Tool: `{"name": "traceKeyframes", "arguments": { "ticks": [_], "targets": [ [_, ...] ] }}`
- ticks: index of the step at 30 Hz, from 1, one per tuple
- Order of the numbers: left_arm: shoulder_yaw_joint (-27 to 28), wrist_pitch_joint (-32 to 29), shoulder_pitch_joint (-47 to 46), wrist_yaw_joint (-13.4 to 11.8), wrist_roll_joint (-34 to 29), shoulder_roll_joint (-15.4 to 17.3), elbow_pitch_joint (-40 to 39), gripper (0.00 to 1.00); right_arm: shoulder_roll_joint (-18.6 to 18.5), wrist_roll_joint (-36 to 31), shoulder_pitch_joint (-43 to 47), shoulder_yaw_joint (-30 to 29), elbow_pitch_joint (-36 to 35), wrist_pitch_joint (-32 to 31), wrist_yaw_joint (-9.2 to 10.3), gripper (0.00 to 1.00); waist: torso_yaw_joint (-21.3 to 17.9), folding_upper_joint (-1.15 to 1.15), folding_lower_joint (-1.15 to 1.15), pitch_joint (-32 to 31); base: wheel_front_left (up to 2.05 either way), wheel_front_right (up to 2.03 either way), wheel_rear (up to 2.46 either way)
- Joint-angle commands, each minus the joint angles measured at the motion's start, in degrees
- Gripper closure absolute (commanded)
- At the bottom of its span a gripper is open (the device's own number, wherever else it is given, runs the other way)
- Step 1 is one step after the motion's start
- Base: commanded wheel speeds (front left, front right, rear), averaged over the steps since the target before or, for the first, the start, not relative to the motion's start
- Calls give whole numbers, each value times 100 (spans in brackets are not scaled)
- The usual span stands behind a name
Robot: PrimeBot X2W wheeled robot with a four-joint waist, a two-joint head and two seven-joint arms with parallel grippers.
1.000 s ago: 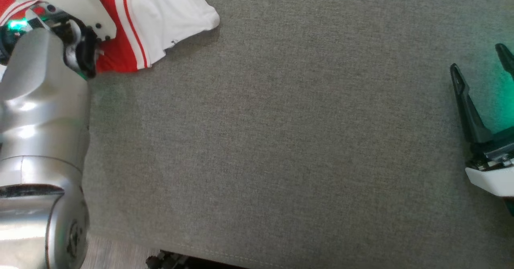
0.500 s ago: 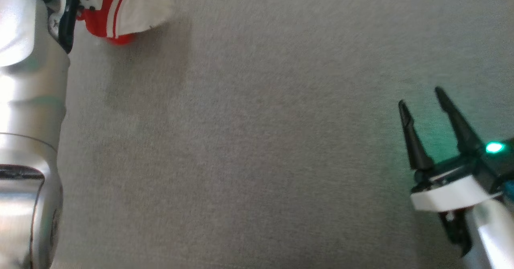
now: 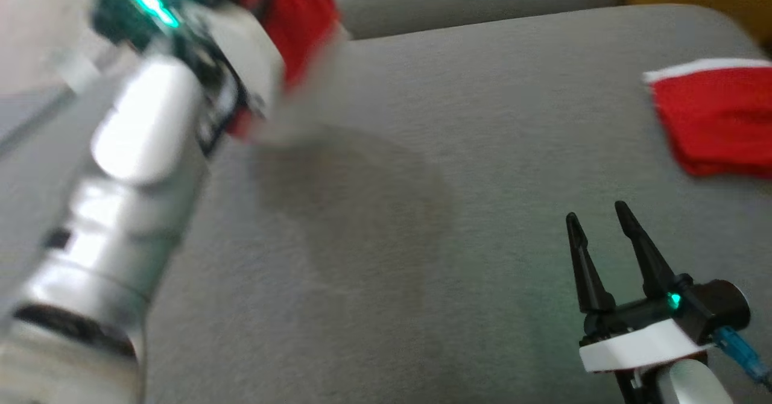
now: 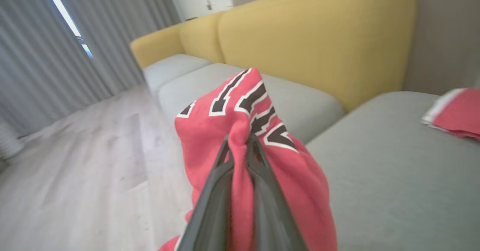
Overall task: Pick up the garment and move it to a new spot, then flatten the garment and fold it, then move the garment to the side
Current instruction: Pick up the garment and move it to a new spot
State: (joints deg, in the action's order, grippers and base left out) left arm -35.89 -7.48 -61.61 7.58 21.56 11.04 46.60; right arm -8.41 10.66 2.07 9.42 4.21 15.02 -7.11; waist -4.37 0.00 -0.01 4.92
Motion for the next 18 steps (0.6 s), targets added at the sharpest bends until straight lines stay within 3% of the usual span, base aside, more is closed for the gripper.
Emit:
{"name": "traceKeyframes", "arguments": {
  "ticks": [1, 5, 10, 11, 12, 18],
  "targets": [
    [-62, -48, 82, -10, 254, 127, -366, 100, 6, 39, -103, 121, -226, -3, -37, 0, -727, 0, 1, -314, 0, 0, 0],
    [-680, -111, 940, -10, 771, -171, -691, 100, 72, 166, -134, 95, -302, -3, -37, 0, -1062, 0, 1, -104, 0, 0, 0],
    [-1243, 336, 1788, -9, 828, -619, -419, 100, 140, 260, -285, 106, -382, -3, -37, 0, -1380, 0, 1, 356, 0, 0, 0],
    [-1356, 436, 1898, -13, 794, -675, -314, 64, 149, 272, -311, 110, -386, -3, -37, 0, -1416, 0, 1, 427, 0, 0, 0],
    [-1442, 584, 1980, -60, 748, -718, -226, 0, 158, 283, -327, 102, -383, -3, -37, 0, -1443, 0, 1, 483, 0, 0, 0],
    [-1627, 1515, 2225, -449, 739, -809, -142, 0, 199, 275, -308, -91, -354, -3, -37, 0, -1328, 0, 1, 500, 0, 0, 0]
  ]
}}
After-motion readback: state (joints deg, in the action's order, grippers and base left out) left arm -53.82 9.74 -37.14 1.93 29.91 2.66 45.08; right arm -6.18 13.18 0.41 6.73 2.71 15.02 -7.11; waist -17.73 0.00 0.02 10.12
